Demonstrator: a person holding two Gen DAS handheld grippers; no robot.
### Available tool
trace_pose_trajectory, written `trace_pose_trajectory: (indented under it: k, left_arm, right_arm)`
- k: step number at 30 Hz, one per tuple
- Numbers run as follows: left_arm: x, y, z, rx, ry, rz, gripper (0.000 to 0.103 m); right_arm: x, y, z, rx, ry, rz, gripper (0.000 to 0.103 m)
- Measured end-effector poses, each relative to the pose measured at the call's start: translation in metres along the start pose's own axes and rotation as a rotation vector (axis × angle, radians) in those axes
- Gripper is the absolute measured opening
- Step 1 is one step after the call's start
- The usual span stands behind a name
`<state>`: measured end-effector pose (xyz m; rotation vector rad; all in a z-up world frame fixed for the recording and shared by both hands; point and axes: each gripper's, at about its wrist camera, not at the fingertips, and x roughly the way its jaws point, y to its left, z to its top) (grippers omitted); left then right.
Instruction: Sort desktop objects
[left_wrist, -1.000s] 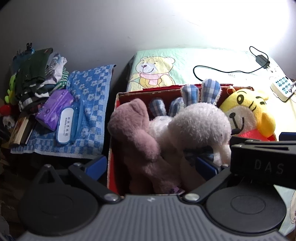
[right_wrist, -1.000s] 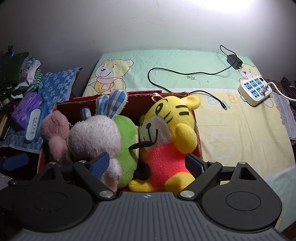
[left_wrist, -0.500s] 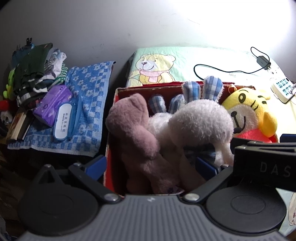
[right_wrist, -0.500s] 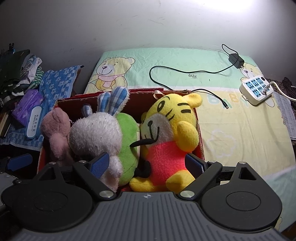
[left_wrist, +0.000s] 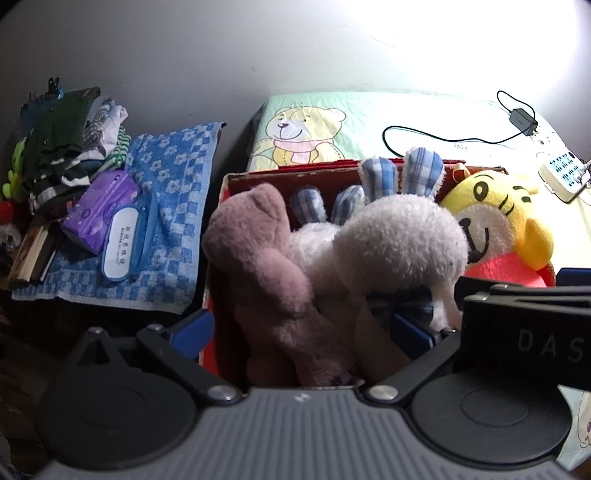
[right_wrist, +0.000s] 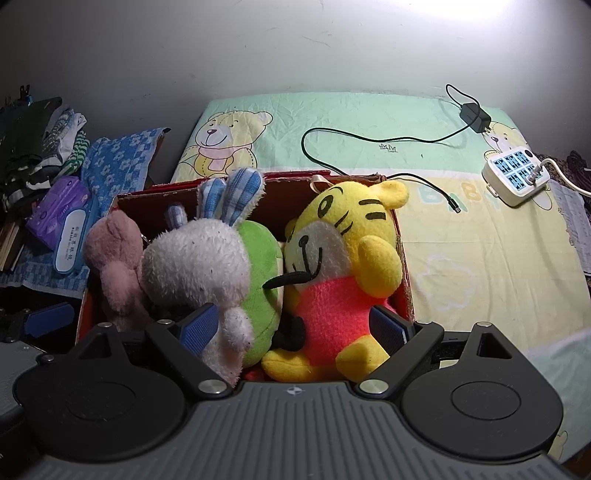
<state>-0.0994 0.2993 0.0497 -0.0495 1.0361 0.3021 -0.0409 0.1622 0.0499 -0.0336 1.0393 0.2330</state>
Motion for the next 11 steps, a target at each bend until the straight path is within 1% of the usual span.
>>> trace_pose_trajectory:
  k: [4, 7, 11]
  left_arm:
    - [-0.002, -0.001, -0.001, 0.008, -0.019, 0.002, 0.101]
    - [-0.006, 0.0, -0.002, -0.002, -0.032, -0.035, 0.1]
    - [-0.011, -0.001, -0.002, -0.004, -0.064, -0.019, 0.099]
  right_arm:
    - [-0.002, -0.002, -0.001, 0.011, -0.004, 0.001, 0.091]
    - [-0.002, -0.003, -0.002, 0.017, -0.008, 0.004, 0.091]
    - [-0.004, -0.002, -0.001, 0.015, -0.021, 0.007, 0.091]
